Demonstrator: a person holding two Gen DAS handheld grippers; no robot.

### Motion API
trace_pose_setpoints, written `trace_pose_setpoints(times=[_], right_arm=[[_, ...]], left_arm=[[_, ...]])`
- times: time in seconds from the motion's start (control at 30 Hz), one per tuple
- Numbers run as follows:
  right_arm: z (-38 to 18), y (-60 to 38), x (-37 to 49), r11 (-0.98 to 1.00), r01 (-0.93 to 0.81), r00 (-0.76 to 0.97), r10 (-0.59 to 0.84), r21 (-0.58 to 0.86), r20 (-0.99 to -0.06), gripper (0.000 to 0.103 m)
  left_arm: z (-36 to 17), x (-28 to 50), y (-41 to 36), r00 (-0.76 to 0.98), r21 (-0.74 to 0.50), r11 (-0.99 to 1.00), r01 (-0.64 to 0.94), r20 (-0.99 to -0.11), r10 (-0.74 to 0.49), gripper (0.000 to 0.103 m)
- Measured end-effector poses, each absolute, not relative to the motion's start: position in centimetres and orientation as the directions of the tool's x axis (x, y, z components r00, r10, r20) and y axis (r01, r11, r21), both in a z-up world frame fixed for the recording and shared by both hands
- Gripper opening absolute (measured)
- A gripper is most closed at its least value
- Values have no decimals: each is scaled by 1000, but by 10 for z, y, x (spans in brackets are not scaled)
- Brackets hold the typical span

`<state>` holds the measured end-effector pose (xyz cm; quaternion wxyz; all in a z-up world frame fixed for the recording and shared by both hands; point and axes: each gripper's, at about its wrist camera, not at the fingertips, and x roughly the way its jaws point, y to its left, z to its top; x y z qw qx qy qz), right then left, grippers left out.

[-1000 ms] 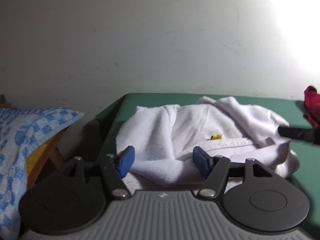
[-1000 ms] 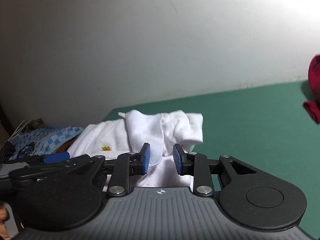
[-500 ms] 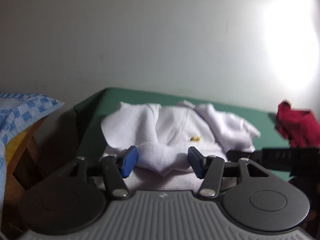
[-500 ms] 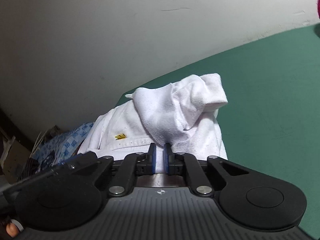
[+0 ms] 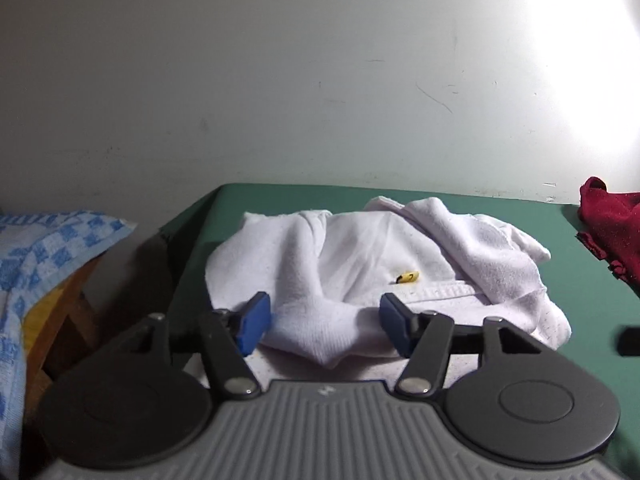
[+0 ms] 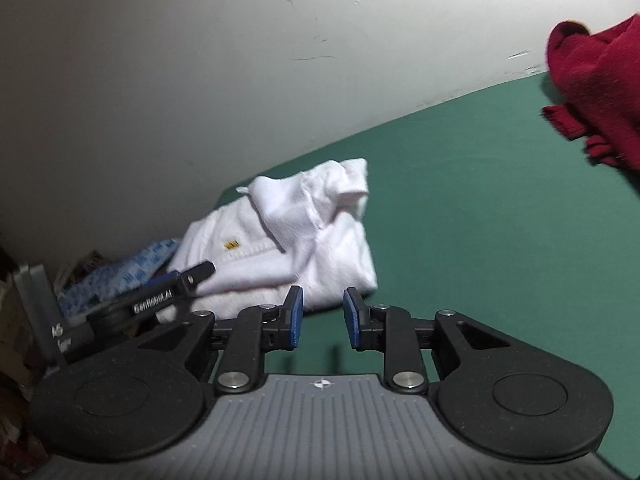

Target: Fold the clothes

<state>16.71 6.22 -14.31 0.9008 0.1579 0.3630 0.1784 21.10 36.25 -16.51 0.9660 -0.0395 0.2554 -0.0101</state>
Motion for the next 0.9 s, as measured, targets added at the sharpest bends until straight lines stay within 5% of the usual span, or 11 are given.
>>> trace_pose_setpoints(times=[0.1, 0.17, 0.23, 0.3, 0.33, 0.43, 0.6, 0.9], right_arm=[[-129, 50, 127, 935, -211, 671, 350, 284, -654, 25], [-131, 42, 100, 940, -210, 633, 339, 267, -696, 29], [-136, 36, 75, 942, -221, 602, 335, 253, -725, 48], [-145, 35, 49, 947, -232, 580, 319, 223, -749, 58], [-150, 35, 38, 946, -240, 567, 319, 218, -759, 58], [-157, 38, 13, 930, -273, 512, 357, 246, -782, 59], [-147, 45, -15, 891, -331, 482, 444, 312, -756, 70], [-133, 59, -60, 869, -443, 522, 451, 223, -724, 84]], left_arm=[[-162, 199, 365, 879, -111, 994, -21, -475, -34, 67], [-151, 178, 364, 849, -150, 987, -49, -527, -38, 58], [-134, 130, 356, 864, -198, 978, -67, -503, -43, 72], [-122, 73, 342, 874, -211, 973, -91, -485, -24, 100], [-120, 45, 333, 867, -217, 971, -97, -498, -25, 102], [-117, -28, 303, 817, -209, 972, -108, -576, -33, 101], [-107, -102, 251, 734, 57, 983, -172, -659, 167, 102], [-71, -126, 238, 699, 1, 955, -297, -681, 219, 102]])
